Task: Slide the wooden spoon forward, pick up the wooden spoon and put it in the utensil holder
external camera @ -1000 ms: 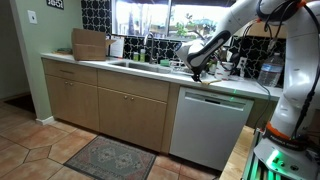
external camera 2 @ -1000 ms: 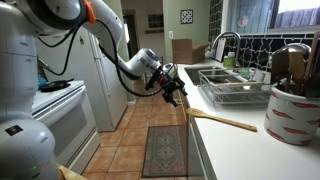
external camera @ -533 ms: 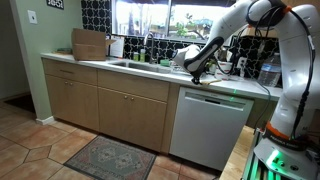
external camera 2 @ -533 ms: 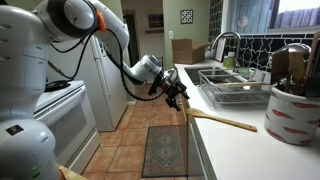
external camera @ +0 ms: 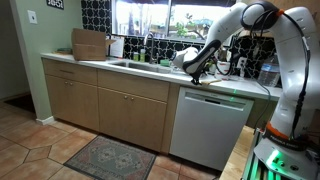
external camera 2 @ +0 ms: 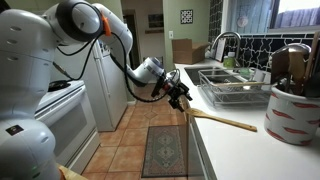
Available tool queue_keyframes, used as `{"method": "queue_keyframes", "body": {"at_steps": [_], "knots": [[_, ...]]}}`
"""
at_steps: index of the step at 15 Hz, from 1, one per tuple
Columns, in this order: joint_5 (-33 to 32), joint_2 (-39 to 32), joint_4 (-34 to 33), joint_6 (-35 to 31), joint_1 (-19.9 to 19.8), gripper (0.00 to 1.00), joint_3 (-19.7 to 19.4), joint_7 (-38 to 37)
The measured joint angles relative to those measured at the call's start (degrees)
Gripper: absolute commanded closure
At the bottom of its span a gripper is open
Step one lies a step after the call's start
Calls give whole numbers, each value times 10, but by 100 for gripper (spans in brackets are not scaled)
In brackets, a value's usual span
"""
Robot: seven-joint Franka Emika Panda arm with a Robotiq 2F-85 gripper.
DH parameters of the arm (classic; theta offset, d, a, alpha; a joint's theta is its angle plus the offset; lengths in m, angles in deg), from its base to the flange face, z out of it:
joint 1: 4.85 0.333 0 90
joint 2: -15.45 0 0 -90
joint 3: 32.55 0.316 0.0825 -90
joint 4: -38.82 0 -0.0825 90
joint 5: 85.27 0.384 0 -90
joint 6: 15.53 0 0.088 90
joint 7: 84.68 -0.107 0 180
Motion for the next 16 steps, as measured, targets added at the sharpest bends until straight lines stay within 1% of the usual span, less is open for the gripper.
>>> {"method": "queue_keyframes", "body": {"at_steps": [1, 2, 3, 4, 5, 6, 7, 9, 12, 13, 16], "knots": [[-2, -5, -3, 0, 0, 34, -1, -2], [-5, -9, -7, 0, 0, 41, -2, -4], [-7, -14, -9, 0, 0, 50, -2, -5], [-10, -18, -11, 0, 0, 62, -3, -7], [-12, -22, -14, 0, 0, 71, -4, -8], [-13, -26, -16, 0, 0, 78, -5, -9], [-14, -29, -19, 0, 0, 87, -5, -11], [-15, -33, -21, 0, 0, 99, -5, -13], [-17, -31, -22, 1, 4, 100, -5, -14], [-22, -28, -22, 9, 7, 98, -5, -14], [-31, -9, -21, 43, 18, 99, -3, -14]]}}
